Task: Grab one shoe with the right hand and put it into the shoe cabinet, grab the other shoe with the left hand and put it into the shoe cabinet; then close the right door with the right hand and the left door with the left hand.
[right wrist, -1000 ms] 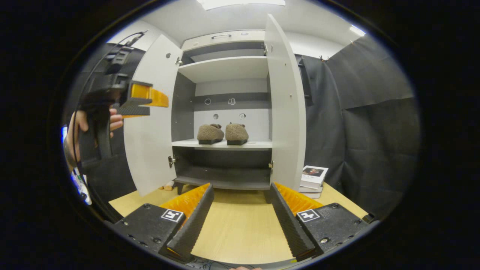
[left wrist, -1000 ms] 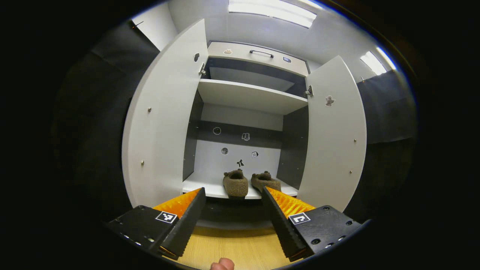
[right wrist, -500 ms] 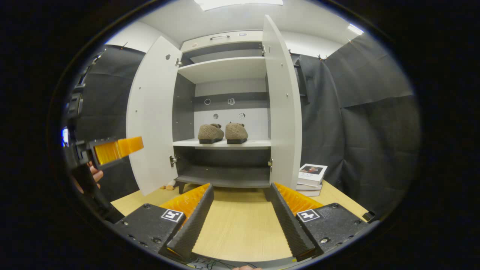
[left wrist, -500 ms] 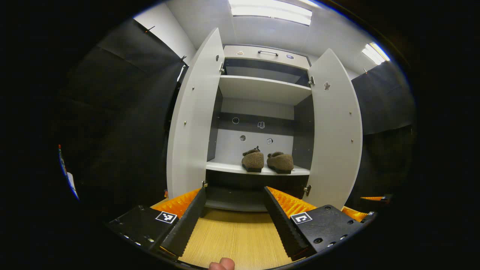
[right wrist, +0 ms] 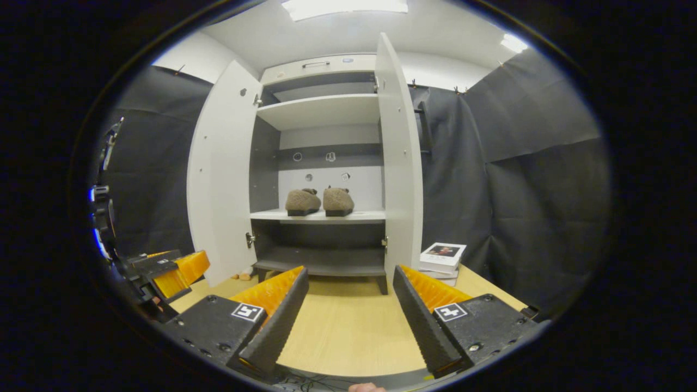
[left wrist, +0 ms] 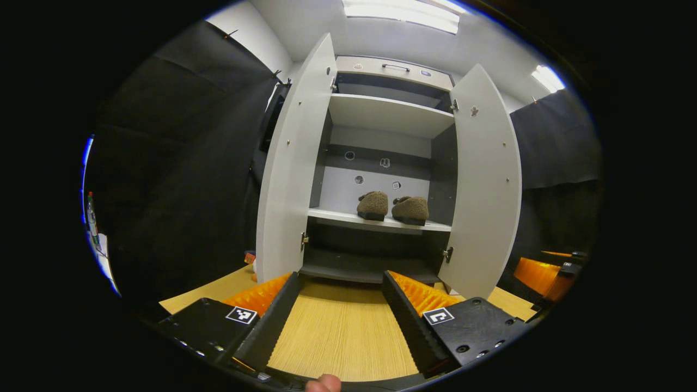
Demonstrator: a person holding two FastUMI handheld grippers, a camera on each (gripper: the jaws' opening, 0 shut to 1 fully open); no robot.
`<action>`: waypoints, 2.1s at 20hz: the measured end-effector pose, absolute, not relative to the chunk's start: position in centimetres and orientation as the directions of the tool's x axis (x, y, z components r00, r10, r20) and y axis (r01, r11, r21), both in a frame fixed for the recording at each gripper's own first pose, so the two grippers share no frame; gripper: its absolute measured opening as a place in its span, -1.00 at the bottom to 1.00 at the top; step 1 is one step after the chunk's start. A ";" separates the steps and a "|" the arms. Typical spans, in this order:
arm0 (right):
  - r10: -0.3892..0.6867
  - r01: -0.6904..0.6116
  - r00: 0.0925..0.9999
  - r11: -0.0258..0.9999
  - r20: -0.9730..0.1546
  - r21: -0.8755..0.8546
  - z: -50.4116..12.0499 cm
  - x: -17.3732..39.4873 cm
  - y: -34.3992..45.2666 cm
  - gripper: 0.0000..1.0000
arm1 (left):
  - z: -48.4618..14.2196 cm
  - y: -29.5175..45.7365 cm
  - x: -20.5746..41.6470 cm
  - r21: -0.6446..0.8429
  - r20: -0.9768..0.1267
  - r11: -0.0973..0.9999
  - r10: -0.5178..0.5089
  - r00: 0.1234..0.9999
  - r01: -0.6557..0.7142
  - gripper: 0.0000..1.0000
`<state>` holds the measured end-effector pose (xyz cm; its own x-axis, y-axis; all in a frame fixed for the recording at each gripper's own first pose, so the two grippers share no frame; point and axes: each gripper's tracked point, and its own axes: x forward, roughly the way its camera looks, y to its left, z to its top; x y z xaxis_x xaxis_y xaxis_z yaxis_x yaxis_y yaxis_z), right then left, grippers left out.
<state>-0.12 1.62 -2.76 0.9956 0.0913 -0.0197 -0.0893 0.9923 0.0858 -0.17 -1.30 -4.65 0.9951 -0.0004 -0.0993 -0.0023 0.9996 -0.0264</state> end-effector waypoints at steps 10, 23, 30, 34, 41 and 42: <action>0.007 -0.019 0.994 0.993 0.105 0.116 12.6 4.3 -11.0 0.96 | -3.6 -4.0 -0.1 -0.012 -0.089 0.997 -0.079 0.993 0.078 0.89; -0.074 0.056 0.990 0.987 0.118 0.153 18.7 16.9 -20.0 0.96 | -3.5 -6.0 0.2 -0.001 -0.098 0.994 -0.110 0.989 0.110 0.89; -0.001 -0.010 0.993 0.996 0.120 0.092 19.2 18.1 -17.6 0.86 | -3.2 -6.3 1.0 0.002 -0.086 0.994 -0.109 0.990 0.110 0.89; 0.013 -0.025 0.993 0.995 0.120 0.098 19.2 18.0 -17.2 0.88 | -2.4 -6.9 1.0 0.004 -0.065 0.992 -0.129 0.990 0.129 0.89; 0.066 -0.083 0.989 0.989 0.134 0.125 19.1 17.7 -13.7 0.76 | -2.8 -5.5 1.6 0.014 -0.087 0.993 -0.112 0.990 0.113 0.89; 0.086 -0.102 0.987 0.989 0.132 0.112 19.1 17.7 -12.7 0.76 | -2.9 -5.2 1.5 0.018 -0.091 0.994 -0.104 0.990 0.106 0.89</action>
<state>17.74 -12.74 19.06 0.9875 0.0865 0.1320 -0.1015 0.9885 0.1117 1.52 -5.22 -2.90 0.9904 -0.1043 -0.0908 0.1063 0.9942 0.0176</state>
